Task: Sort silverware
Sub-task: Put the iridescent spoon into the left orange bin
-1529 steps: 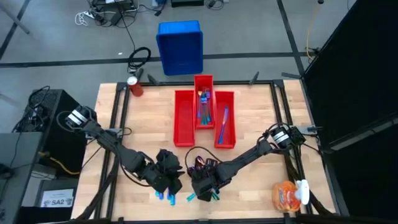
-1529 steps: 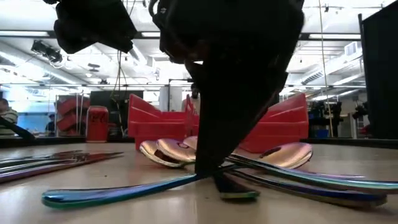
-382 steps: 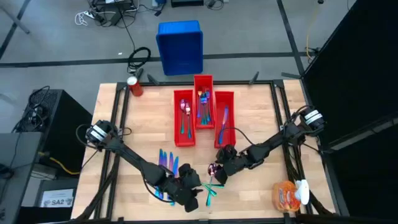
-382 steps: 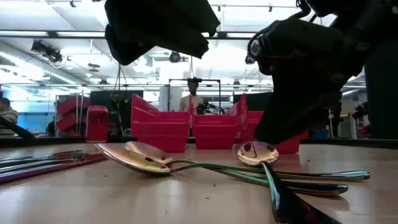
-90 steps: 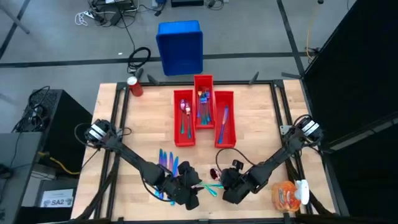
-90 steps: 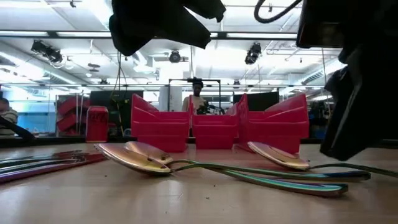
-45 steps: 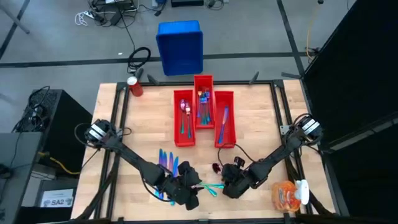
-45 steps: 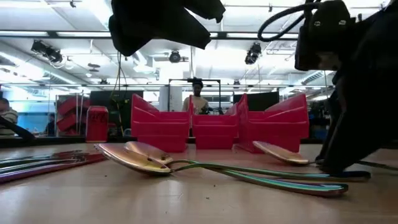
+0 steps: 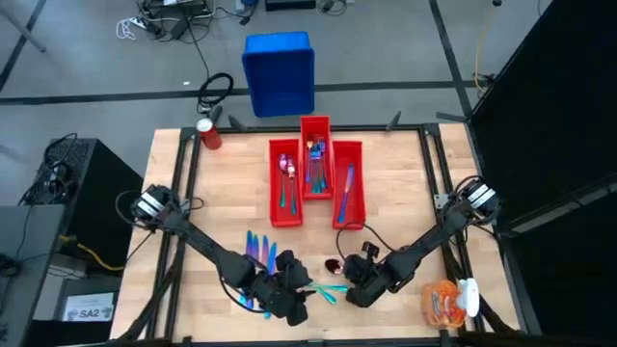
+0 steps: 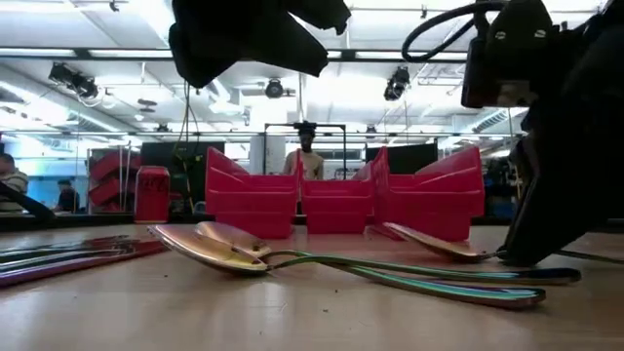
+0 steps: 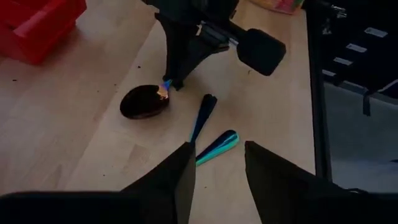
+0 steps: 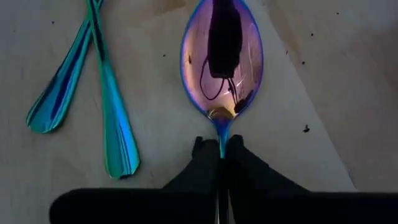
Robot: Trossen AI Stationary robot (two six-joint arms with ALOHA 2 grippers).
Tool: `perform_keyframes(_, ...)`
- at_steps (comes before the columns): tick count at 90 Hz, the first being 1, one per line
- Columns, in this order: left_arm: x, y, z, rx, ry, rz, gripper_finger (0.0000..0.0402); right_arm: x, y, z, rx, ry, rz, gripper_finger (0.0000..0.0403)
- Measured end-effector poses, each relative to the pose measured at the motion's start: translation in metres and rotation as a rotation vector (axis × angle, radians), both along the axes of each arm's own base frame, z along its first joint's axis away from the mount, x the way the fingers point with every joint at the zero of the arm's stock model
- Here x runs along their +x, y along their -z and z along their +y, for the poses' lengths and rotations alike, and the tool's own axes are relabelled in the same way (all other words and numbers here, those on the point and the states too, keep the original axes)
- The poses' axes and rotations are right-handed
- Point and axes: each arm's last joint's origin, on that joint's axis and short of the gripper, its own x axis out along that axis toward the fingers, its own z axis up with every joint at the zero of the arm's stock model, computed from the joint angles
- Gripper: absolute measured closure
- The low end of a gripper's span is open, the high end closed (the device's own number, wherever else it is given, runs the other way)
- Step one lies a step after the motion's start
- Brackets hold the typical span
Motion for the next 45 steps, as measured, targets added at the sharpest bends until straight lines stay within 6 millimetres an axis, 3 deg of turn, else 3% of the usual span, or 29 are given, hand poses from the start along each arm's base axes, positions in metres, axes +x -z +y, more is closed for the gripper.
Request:
perform_keyframes(26,-0.012,-0.030,-0.014,0.132,-0.049,-0.007,0.0279,0.006,-0.046,0.007,-0.017,-0.046,-0.164,0.0402)
perform_keyframes(45,-0.037,-0.072,-0.041,0.326,-0.135,-0.113,0.0279,0.012,-0.084,0.002,-0.023,-0.082,-0.360,0.0402)
